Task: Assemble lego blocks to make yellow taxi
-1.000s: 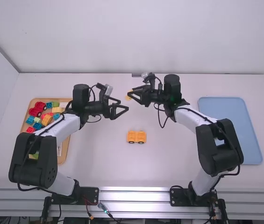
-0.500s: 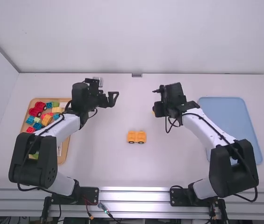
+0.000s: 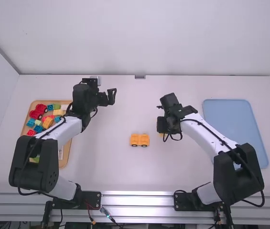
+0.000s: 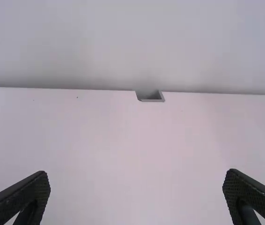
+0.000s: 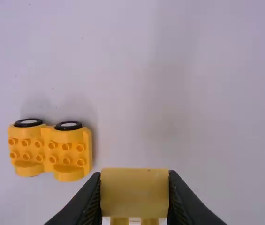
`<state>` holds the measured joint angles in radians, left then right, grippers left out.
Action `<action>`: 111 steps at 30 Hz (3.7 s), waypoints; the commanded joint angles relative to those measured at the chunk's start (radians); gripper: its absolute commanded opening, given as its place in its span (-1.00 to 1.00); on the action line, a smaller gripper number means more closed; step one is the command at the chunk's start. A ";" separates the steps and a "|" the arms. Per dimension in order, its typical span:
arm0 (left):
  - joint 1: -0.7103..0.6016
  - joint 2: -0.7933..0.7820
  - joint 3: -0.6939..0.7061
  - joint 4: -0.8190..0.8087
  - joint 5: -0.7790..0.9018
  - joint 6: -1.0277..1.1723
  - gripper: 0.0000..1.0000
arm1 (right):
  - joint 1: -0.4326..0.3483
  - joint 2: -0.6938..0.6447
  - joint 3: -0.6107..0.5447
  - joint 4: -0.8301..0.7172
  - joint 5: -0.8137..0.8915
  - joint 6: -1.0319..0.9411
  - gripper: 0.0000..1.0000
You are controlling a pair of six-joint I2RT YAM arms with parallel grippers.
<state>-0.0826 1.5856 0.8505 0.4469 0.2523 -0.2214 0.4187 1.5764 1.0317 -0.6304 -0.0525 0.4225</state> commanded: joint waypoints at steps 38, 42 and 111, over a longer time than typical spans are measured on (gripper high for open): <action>-0.002 0.004 -0.009 -0.042 -0.010 -0.007 0.98 | -0.188 0.008 -0.309 0.317 -0.196 1.261 -1.00; -0.002 0.004 -0.009 -0.046 -0.010 -0.007 0.98 | -0.189 0.008 -0.309 0.310 -0.179 1.333 -1.00; 0.004 0.004 -0.019 -0.072 -0.003 -0.037 0.97 | -0.184 0.165 -0.259 0.416 -0.291 1.251 0.98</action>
<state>-0.0822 1.5856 0.8459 0.3733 0.2493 -0.2623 0.2428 1.7214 0.7441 -0.2089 -0.3500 1.7222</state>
